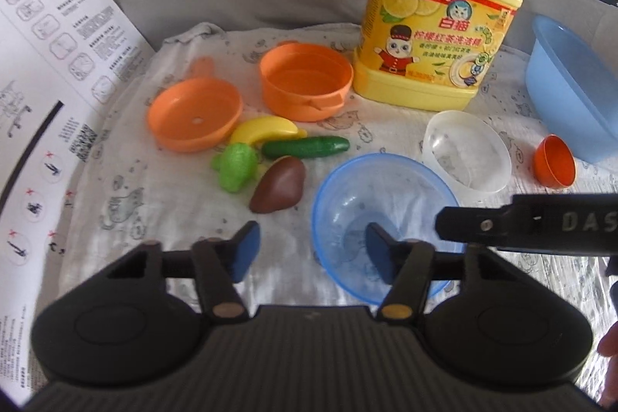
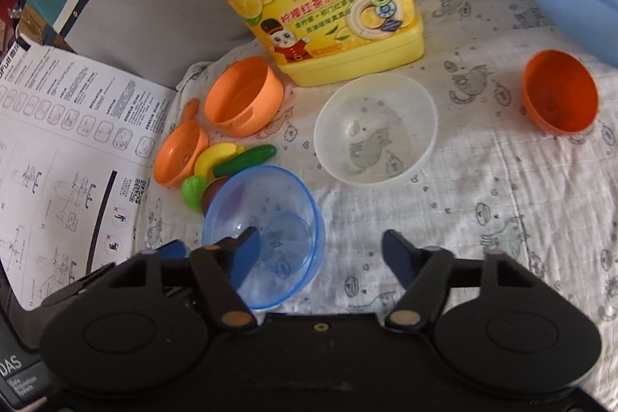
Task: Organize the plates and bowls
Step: 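Move the right gripper to the blue plastic bowl, then close the right gripper on the blue bowl rim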
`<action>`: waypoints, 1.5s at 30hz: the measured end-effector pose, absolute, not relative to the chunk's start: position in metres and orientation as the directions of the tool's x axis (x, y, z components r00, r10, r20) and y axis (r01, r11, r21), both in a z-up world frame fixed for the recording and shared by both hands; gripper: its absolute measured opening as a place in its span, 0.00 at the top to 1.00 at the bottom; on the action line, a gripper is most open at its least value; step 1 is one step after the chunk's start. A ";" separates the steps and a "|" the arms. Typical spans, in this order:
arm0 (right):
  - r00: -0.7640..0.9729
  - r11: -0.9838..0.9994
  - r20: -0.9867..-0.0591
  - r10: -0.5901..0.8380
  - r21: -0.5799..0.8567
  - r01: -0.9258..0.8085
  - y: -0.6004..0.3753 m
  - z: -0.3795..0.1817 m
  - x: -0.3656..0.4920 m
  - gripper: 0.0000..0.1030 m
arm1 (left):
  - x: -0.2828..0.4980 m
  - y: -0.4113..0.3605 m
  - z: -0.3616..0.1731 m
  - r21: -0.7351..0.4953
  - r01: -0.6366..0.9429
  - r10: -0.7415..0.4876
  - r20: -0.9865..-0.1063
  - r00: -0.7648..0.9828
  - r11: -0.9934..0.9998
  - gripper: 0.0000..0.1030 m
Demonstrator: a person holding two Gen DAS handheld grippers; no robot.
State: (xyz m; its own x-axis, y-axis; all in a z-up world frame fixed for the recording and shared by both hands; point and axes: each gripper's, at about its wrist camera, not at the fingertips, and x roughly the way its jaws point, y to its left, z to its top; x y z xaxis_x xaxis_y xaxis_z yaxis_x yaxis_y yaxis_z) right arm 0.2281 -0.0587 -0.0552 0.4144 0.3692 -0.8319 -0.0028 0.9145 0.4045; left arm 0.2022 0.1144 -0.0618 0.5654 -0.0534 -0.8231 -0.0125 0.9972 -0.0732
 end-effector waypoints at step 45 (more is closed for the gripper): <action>0.477 0.916 -0.816 0.325 0.397 0.055 -0.177 -0.012 0.060 0.78 | 0.061 -0.016 -0.020 -0.089 0.237 -0.202 -0.837 0.508 0.967 0.73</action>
State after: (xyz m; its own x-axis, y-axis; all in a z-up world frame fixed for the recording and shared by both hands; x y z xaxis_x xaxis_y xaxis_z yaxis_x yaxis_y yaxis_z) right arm 0.0602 -0.1767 -0.0124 0.4772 0.3255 -0.8163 0.0547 0.9161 0.3972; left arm 0.0609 -0.0165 -0.0197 0.5081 -0.2020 -0.8373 0.2374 0.9673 -0.0893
